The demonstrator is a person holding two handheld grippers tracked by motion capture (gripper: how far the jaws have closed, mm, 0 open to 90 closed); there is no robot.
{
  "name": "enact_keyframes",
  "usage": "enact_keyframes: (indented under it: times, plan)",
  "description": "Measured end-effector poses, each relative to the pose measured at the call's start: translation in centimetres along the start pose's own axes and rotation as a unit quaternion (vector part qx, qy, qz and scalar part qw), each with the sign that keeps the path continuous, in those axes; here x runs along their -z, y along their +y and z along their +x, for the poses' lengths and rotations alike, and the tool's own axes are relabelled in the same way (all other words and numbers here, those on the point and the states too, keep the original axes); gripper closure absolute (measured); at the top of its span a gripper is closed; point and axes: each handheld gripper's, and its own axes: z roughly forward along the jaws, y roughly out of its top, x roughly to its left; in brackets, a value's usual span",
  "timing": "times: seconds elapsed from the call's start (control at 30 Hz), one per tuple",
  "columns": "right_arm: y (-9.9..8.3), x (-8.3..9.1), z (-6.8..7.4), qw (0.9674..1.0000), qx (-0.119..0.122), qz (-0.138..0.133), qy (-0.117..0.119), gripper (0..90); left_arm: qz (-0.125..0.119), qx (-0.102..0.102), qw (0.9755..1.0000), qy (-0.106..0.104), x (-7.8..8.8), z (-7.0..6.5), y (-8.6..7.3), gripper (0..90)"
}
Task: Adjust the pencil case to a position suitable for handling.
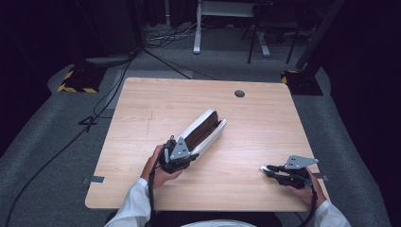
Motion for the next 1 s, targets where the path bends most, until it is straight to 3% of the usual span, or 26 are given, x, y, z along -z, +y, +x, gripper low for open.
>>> enact_keyframes:
  times: [0.33, 0.4, 0.57, 0.7, 0.8, 0.93, 1.0]
  plan:
    - [0.0, 0.0, 0.0, 1.0000, -0.001, 0.000, 0.000, 73.1, 0.002, 0.024, 0.9993, 0.029, 2.6, -0.2, -1.9, 66.8]
    - [0.0, 0.0, 0.0, 1.0000, -0.001, 0.000, 0.001, 73.1, -0.008, 0.033, 0.9989, 0.031, 3.0, 0.1, -2.0, 64.0]
    - [0.0, 0.0, 0.0, 1.0000, -0.001, 0.000, 0.002, 73.0, -0.023, 0.045, 0.9983, 0.028, 2.5, -0.2, -0.8, 44.9]
    - [0.0, 0.0, 0.0, 1.0000, -0.001, 0.000, 0.002, 73.0, -0.019, 0.038, 0.9984, 0.037, 0.9, -1.0, 0.9, 40.7]
    - [0.0, 0.0, 0.0, 1.0000, 0.000, 0.000, 0.001, 72.9, -0.010, 0.041, 0.9983, 0.041, -0.4, -1.0, 1.4, 41.9]
    - [0.0, 0.0, 0.0, 1.0000, 0.000, 0.000, 0.001, 72.9, 0.006, 0.023, 0.9992, 0.031, -1.4, -1.0, 1.7, 63.1]
    - [0.0, 0.0, 0.0, 1.0000, 0.000, 0.000, 0.001, 72.9, -0.002, 0.018, 0.9997, 0.016, -1.5, -0.9, 1.7, 73.1]
